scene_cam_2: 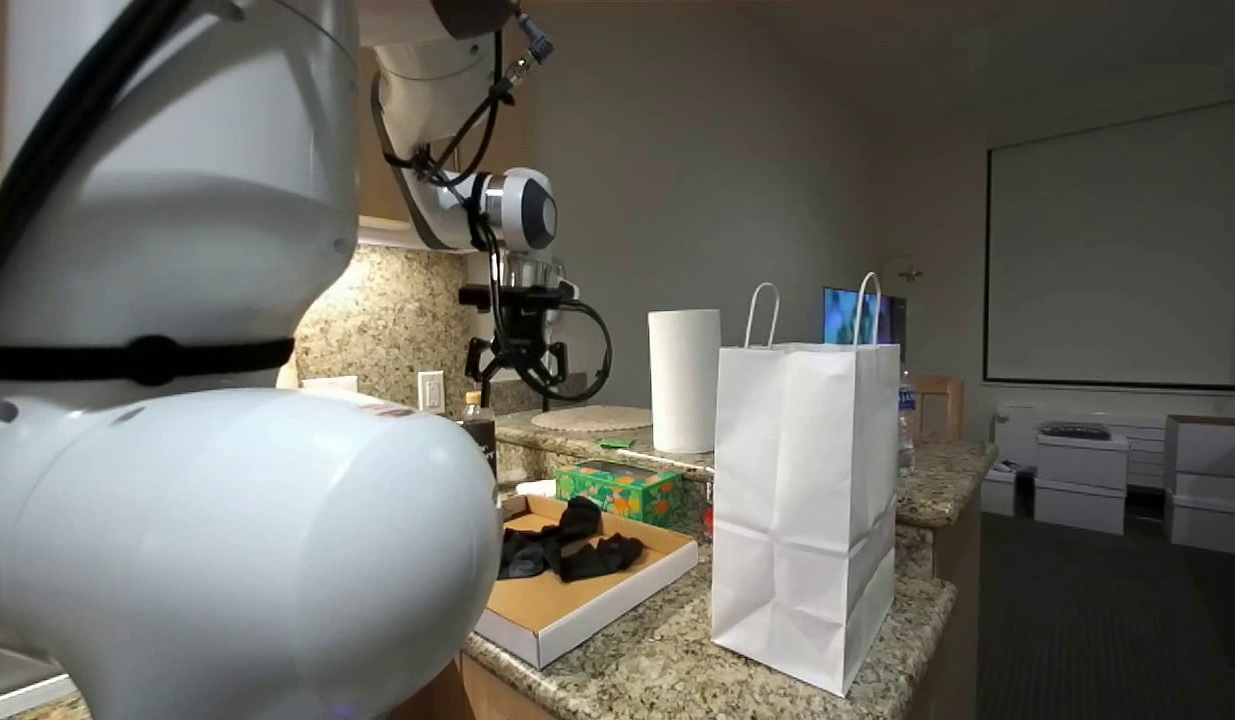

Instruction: Place the black socks inside the white bag

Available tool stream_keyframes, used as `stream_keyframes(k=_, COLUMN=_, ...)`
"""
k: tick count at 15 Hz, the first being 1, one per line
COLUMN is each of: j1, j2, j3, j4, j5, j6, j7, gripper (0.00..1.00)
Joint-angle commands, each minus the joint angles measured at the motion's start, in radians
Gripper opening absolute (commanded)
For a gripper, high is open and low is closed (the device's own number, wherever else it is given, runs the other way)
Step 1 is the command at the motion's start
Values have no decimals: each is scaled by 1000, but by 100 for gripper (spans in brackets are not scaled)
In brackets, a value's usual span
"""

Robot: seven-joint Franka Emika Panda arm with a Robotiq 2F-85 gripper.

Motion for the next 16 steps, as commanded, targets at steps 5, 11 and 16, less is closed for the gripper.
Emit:
stream_keyframes(k=5, j1=63, j2=195, j3=-9, j4=-42, j5=-78, j6=179, j7=176, gripper=100)
stream_keyframes(k=11, j1=113, j2=285, j3=-50, j4=-55, j5=-182, j6=293, j7=283, gripper=100)
stream_keyframes(k=16, j1=116, j2=348, j3=-65, j4=-63, j5=-164, j6=323, j7=280, gripper=100)
